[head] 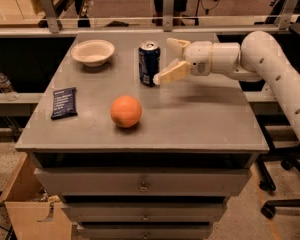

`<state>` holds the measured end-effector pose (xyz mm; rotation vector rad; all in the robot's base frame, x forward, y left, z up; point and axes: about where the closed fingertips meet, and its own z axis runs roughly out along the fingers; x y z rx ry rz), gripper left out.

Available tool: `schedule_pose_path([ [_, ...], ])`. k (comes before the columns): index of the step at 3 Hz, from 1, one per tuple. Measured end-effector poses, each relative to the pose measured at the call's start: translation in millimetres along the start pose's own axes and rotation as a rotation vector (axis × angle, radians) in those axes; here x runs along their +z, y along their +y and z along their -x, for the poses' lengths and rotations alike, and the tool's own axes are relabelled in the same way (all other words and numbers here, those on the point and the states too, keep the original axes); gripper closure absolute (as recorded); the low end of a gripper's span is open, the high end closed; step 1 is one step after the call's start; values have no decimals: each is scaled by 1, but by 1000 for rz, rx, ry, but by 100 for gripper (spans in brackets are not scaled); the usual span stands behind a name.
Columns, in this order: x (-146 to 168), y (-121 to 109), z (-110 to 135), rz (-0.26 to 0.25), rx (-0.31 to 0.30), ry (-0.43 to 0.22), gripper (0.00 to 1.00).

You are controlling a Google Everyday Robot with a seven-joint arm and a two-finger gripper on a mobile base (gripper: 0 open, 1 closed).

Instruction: Place pepsi can upright

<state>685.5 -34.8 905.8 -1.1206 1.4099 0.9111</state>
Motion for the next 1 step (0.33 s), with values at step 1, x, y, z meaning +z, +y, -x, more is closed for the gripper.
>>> schedule_pose_path([
  [1, -21, -1, 3, -24, 2, 16, 0],
])
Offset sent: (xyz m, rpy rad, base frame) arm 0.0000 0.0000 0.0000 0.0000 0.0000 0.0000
